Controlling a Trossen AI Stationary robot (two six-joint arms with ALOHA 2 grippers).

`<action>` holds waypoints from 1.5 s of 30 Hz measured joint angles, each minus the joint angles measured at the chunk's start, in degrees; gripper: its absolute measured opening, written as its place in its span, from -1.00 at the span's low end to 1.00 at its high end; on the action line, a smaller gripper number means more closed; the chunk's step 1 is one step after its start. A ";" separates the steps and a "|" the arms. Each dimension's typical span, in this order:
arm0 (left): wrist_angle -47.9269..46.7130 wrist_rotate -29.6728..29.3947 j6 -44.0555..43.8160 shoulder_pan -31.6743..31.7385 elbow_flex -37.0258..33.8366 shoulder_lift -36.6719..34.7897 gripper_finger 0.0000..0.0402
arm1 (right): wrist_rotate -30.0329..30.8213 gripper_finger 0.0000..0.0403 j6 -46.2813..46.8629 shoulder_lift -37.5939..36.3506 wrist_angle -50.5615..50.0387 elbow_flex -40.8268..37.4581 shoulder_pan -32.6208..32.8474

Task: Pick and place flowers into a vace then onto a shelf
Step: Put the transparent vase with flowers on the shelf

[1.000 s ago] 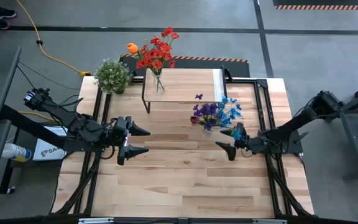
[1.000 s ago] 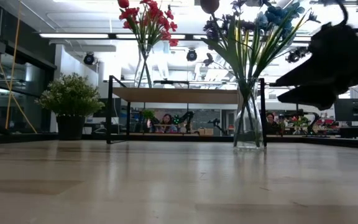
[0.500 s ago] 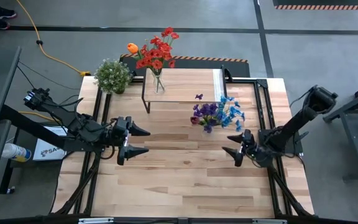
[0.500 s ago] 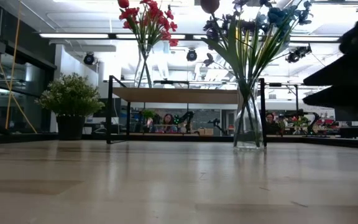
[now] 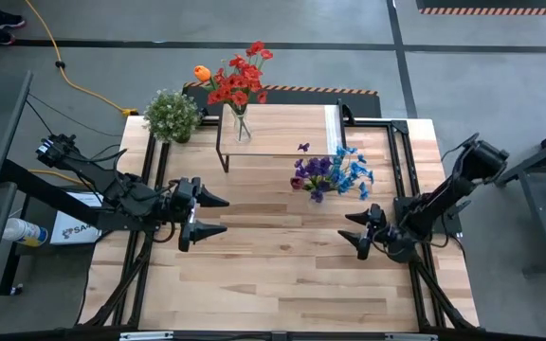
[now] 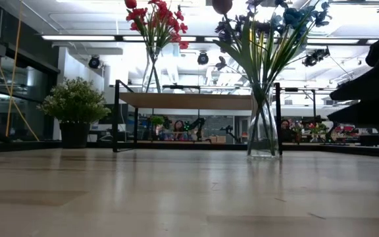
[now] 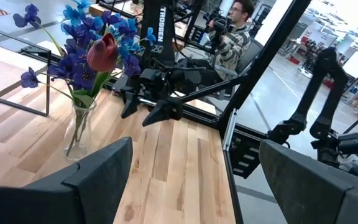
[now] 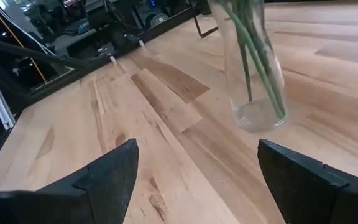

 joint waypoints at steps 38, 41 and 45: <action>-2.91 1.29 -0.56 0.00 0.00 0.02 0.90 | -15.38 0.57 -20.31 13.81 19.51 6.49 -17.29; -2.93 1.27 -0.94 0.00 0.00 0.02 0.90 | -19.64 0.57 -23.15 13.81 18.95 6.52 -17.27; -2.93 1.27 -1.10 0.00 0.00 0.02 0.90 | -21.89 0.57 -23.14 13.81 18.63 6.52 -17.27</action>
